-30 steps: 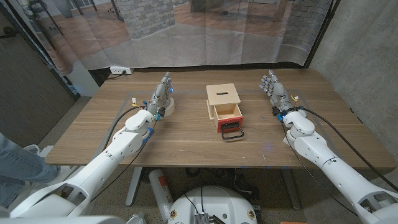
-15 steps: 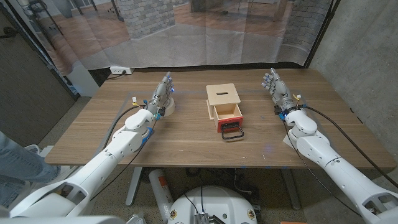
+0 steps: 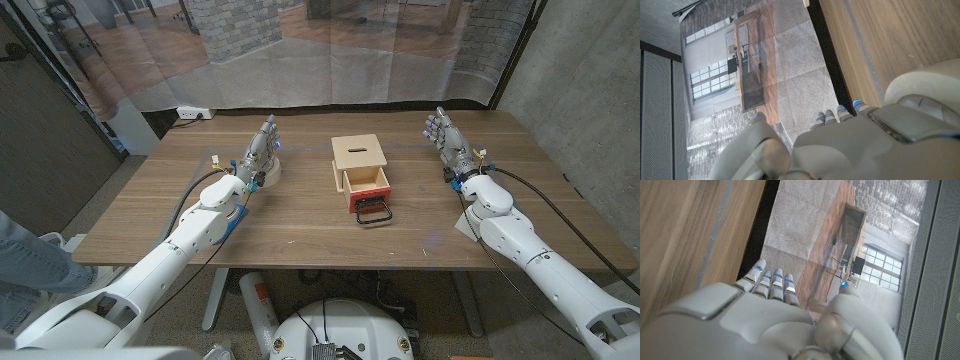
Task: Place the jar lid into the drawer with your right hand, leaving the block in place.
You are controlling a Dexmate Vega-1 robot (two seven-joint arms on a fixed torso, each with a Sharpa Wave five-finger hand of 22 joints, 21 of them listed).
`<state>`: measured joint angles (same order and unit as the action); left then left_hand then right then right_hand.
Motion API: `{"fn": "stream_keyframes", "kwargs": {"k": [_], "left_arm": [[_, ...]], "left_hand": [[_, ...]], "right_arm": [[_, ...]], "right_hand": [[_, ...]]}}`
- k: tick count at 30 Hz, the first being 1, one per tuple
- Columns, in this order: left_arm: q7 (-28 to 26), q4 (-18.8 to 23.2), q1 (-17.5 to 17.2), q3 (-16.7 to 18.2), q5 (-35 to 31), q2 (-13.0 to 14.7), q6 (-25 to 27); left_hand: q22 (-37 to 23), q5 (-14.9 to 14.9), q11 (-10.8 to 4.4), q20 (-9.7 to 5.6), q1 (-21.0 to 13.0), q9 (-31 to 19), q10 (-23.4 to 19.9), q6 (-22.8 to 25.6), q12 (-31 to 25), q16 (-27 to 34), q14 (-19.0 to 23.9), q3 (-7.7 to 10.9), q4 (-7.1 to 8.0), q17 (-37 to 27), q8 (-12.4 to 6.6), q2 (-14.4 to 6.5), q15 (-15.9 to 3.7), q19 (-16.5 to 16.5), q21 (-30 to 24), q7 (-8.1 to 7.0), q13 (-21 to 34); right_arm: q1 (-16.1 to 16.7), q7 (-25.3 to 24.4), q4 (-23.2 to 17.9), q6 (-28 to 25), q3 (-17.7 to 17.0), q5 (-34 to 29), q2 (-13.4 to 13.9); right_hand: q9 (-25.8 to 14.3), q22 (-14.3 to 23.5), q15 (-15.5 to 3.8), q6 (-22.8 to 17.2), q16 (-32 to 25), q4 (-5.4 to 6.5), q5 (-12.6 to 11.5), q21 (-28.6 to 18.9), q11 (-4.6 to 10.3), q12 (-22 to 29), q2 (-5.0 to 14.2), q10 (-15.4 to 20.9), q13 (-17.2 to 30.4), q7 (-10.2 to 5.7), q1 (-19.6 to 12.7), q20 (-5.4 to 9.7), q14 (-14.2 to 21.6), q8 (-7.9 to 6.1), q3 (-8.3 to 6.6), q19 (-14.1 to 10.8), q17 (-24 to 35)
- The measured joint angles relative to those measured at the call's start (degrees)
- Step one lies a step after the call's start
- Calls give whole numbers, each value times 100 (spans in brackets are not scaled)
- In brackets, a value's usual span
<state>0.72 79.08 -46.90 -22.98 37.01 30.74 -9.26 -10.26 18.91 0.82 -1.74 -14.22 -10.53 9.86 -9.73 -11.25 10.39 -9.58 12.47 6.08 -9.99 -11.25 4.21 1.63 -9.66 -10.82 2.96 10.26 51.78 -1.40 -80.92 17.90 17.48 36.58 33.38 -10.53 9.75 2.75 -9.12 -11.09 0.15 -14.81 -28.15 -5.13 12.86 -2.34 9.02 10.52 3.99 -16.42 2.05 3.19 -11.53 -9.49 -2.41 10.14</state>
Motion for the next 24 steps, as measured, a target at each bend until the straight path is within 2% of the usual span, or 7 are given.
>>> {"fn": "stream_keyframes", "kwargs": {"k": [11,24], "left_arm": [[-40,68,-20,4,-17,25,14],[-100,217,-86,21,-46,90,41]], "left_hand": [[0,0,0,0,-30,0,0,0,0,0,0,0,0,0,0,-30,0,0,0,0,0],[0,0,0,0,-53,0,0,0,0,0,0,-25,-24,1,0,-53,0,0,0,0,0]], "right_arm": [[101,-53,-129,-23,-82,-20,124],[253,-154,-290,-25,-182,-92,282]], "right_hand": [[0,-1,0,0,0,0,11,44,0,0,31,0,0,0,-30,0,0,0,0,0,0],[0,-1,-40,-20,0,-57,27,83,31,0,68,31,0,-21,-99,0,40,0,-24,1,1]]}}
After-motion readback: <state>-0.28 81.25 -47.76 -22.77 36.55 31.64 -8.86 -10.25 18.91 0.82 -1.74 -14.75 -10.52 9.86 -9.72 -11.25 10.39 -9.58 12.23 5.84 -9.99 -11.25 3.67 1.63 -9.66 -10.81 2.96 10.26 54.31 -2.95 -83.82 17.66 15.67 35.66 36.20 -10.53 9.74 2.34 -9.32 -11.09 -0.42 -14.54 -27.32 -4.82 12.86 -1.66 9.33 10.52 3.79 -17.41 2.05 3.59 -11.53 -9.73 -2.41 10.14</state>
